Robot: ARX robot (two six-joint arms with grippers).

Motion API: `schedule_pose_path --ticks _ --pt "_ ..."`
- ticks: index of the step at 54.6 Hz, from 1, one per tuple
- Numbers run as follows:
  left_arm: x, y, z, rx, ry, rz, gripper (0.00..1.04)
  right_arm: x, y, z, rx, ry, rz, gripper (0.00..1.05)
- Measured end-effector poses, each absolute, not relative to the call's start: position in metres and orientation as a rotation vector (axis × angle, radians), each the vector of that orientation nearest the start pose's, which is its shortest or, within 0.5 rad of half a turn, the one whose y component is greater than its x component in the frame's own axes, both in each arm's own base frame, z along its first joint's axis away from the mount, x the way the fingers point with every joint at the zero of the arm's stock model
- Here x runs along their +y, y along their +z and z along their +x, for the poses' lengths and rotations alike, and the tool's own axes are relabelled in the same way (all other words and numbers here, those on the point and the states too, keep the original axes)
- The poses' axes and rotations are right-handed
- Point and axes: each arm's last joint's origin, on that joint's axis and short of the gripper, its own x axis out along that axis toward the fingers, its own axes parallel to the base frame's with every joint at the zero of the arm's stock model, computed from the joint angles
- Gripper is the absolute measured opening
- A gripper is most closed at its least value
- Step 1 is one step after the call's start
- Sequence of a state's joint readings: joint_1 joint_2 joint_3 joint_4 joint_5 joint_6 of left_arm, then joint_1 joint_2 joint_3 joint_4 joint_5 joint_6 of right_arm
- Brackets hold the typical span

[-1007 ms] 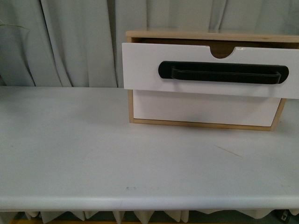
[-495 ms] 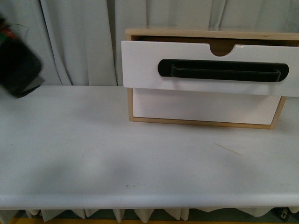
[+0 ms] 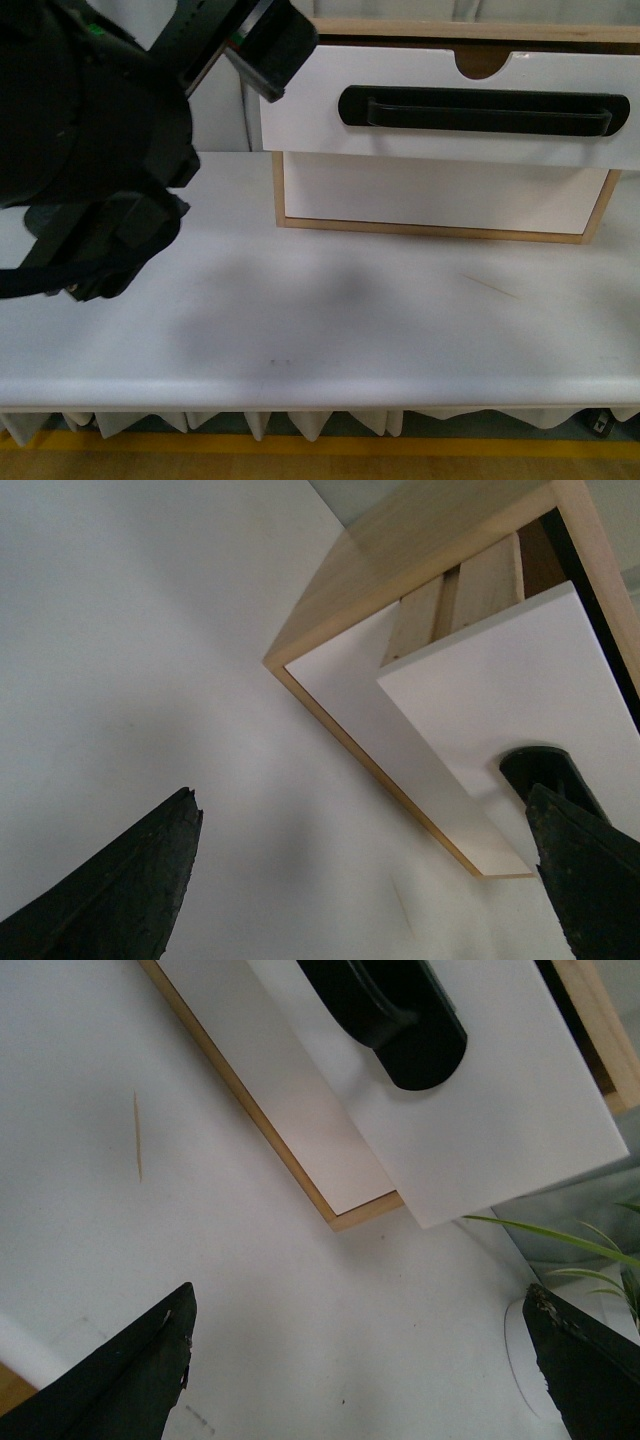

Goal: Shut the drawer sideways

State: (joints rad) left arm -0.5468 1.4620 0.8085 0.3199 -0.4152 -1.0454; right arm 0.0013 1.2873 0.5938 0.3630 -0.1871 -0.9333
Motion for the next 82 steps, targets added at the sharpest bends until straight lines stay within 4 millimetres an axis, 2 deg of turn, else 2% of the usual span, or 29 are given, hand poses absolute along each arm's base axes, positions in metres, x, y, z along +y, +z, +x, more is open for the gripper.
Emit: schedule_pose_path --ticks 16,45,82 --pt "-0.167 0.242 0.297 0.330 0.009 -0.905 0.99 0.013 0.213 0.291 0.201 0.351 -0.901 0.96" --pt "-0.183 0.242 0.338 0.359 -0.005 -0.942 0.99 0.018 0.213 0.314 0.185 0.370 -0.904 0.96" --pt "-0.200 0.242 0.387 0.373 -0.005 -0.969 0.99 0.007 0.217 0.354 0.179 0.338 -0.908 0.96"
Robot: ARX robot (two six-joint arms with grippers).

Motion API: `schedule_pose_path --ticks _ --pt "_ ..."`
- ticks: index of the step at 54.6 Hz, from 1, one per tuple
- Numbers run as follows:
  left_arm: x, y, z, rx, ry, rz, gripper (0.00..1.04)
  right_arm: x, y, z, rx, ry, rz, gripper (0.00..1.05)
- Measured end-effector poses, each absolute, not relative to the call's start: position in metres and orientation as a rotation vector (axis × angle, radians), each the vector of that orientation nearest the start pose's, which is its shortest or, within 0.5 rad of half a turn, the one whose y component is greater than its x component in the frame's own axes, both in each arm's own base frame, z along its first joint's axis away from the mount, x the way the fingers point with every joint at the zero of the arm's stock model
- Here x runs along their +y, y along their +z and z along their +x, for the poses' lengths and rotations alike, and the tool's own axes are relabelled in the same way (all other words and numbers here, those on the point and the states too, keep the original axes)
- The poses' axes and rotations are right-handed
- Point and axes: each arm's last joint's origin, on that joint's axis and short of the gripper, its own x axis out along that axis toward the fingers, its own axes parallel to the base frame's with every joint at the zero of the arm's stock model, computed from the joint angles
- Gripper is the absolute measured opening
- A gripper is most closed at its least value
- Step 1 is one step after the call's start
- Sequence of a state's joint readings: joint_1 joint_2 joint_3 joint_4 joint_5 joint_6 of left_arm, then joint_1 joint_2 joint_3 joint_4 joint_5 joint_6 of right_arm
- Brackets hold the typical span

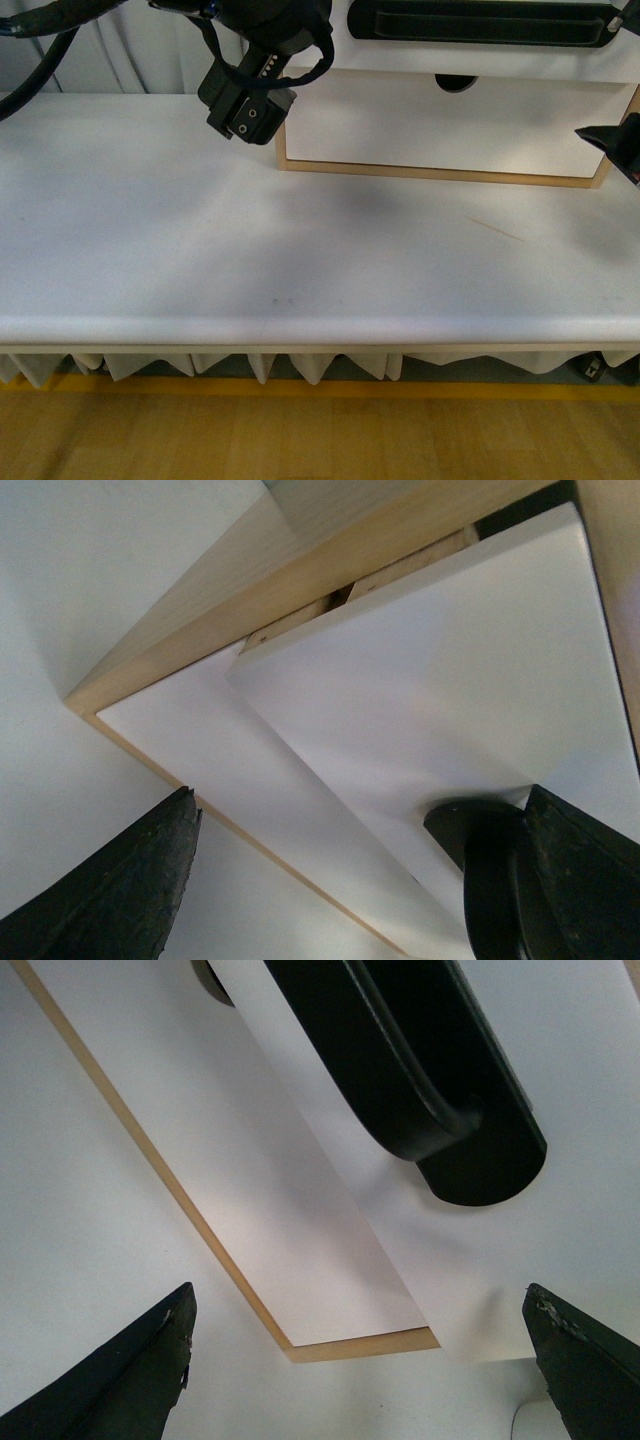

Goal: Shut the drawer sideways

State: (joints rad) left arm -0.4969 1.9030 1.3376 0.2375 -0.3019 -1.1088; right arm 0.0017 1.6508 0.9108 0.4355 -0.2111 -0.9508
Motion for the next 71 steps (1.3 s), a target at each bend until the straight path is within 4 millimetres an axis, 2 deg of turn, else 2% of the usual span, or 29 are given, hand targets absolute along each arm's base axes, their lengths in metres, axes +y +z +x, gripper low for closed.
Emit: schedule_pose_path --ticks 22,31,41,46,60,71 --pt "-0.213 0.245 0.411 0.395 -0.021 -0.971 0.99 -0.002 0.214 0.374 0.191 0.318 -0.908 0.96" --pt "-0.223 0.247 0.415 0.406 -0.044 -0.968 0.99 -0.003 0.213 0.377 0.193 0.317 -0.907 0.96" --pt "-0.224 0.247 0.415 0.404 -0.053 -0.969 0.99 -0.003 0.214 0.376 0.194 0.320 -0.904 0.96" --pt "-0.218 0.243 0.409 0.391 -0.045 -0.968 0.99 -0.001 0.215 0.365 0.201 0.340 -0.894 0.96" --pt "-0.180 0.231 0.374 0.376 0.032 -0.904 0.99 0.003 0.233 0.323 0.170 0.316 -0.844 0.96" --pt "-0.138 0.243 0.335 0.294 0.083 -0.826 0.99 0.005 0.251 0.283 0.123 0.242 -0.780 0.96"
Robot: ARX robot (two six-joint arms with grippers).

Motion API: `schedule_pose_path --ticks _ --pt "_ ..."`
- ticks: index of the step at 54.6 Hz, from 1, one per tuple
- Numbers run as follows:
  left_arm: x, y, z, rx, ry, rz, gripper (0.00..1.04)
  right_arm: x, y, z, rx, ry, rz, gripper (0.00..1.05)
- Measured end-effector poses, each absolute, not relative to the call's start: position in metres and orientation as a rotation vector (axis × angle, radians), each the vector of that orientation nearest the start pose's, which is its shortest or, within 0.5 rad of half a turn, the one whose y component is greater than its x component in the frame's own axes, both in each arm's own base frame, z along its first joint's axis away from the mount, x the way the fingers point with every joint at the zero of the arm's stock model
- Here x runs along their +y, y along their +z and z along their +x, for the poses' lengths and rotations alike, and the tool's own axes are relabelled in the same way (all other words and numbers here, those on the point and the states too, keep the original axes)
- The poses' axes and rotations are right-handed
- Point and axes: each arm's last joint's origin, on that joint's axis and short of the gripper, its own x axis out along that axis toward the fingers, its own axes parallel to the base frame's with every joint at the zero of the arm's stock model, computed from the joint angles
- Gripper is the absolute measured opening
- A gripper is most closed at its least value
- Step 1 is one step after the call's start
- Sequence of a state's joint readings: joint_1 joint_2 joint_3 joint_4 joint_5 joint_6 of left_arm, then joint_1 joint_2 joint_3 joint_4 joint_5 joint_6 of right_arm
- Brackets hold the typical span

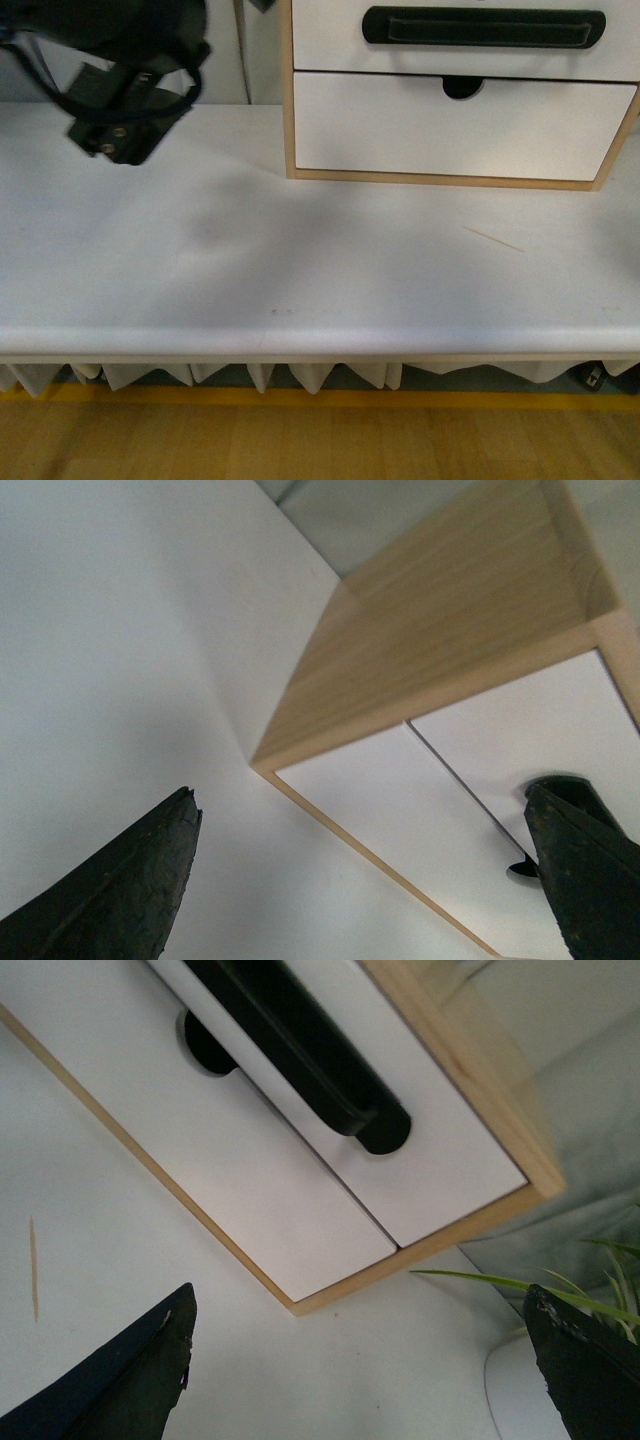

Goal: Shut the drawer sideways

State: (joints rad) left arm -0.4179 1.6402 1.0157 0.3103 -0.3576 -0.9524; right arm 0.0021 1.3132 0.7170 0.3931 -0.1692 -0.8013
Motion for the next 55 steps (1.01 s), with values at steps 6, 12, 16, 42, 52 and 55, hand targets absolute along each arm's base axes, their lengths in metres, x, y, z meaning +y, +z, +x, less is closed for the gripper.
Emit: schedule_pose_path --ticks 6,12,16,42,52,55 --pt "-0.111 0.248 0.306 0.246 0.113 -0.755 0.99 0.009 0.259 0.257 0.097 0.192 -0.707 0.96" --pt "-0.083 0.244 0.270 0.218 0.152 -0.678 0.99 0.013 0.263 0.219 0.058 0.122 -0.590 0.96" --pt "-0.069 0.238 0.248 0.203 0.180 -0.628 0.99 0.014 0.260 0.201 0.052 0.093 -0.532 0.96" --pt "-0.025 0.206 0.155 0.115 0.198 -0.386 0.92 0.007 0.224 0.122 0.023 -0.010 -0.145 0.90" --pt "-0.018 0.198 0.143 0.000 -0.006 -0.093 0.58 0.000 0.209 0.117 0.001 -0.001 -0.032 0.56" --pt "-0.016 0.195 0.141 -0.002 -0.007 -0.062 0.49 0.000 0.205 0.116 0.004 0.002 -0.025 0.47"
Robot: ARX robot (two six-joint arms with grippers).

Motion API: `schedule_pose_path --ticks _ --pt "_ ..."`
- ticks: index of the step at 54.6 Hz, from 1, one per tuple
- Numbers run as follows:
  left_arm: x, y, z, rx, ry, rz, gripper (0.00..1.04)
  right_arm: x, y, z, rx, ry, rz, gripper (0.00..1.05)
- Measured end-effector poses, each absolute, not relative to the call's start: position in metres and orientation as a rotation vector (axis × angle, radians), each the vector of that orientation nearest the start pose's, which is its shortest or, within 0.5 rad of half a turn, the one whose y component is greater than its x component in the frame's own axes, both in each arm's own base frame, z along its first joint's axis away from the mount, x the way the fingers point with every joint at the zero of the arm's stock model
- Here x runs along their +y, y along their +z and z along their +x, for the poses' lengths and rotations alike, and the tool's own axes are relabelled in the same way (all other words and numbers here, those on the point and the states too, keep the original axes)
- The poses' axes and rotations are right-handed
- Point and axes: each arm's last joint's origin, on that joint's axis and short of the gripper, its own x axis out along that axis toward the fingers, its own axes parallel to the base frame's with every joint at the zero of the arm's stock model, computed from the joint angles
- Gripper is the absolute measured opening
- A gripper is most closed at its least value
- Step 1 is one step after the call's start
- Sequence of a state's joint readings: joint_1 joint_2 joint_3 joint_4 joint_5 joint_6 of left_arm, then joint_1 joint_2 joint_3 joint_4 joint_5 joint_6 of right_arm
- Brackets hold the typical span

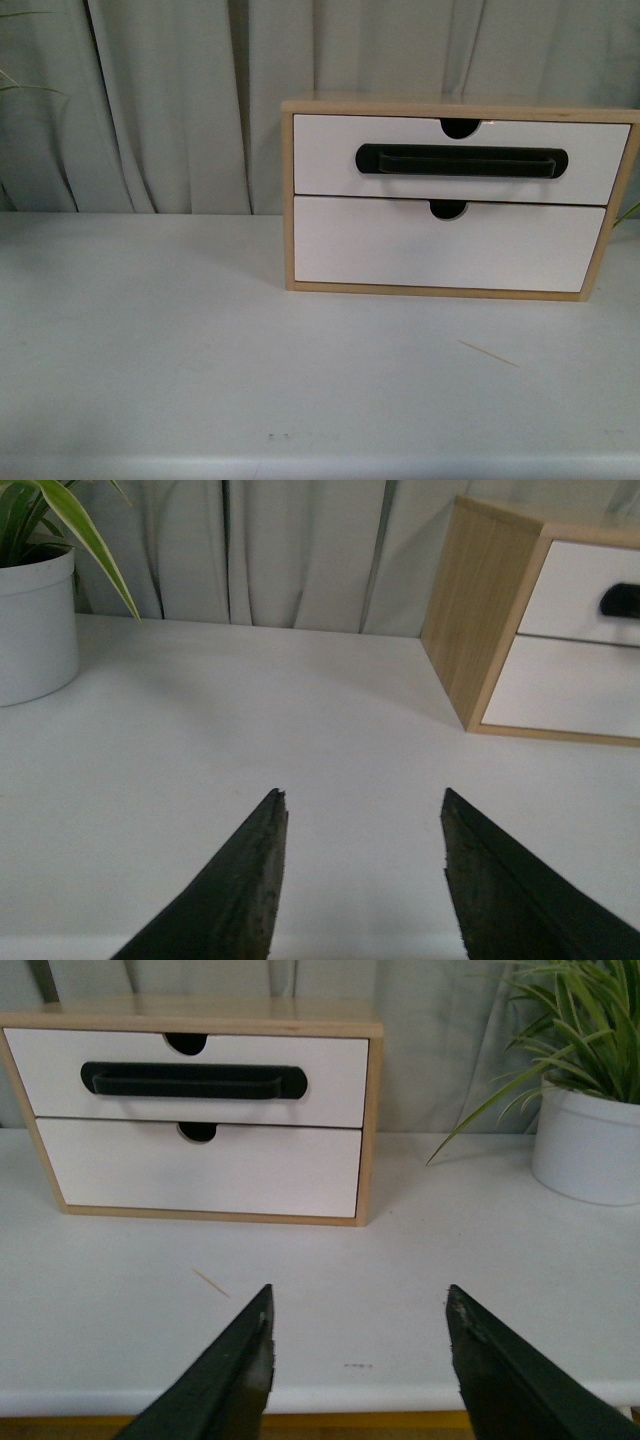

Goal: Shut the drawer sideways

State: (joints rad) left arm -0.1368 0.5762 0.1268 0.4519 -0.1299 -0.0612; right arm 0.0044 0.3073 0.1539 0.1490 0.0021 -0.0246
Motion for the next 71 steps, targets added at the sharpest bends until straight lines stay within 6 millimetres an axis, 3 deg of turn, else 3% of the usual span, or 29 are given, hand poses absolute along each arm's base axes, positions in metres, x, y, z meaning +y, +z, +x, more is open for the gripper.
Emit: schedule_pose_path --ticks 16,42,48,71 --pt "-0.001 0.183 0.130 0.003 -0.003 -0.018 0.04 0.000 0.190 0.111 -0.001 0.000 -0.017 0.01" --pt "0.000 0.169 0.116 -0.010 -0.003 -0.007 0.04 0.000 0.176 0.098 -0.003 0.004 -0.013 0.01" --pt "0.000 0.169 0.114 -0.012 -0.002 -0.007 0.04 0.000 0.165 0.098 0.002 0.004 -0.013 0.01" --pt "0.000 0.166 0.098 -0.002 -0.003 -0.007 0.04 0.000 0.165 0.098 0.000 0.004 -0.013 0.01"
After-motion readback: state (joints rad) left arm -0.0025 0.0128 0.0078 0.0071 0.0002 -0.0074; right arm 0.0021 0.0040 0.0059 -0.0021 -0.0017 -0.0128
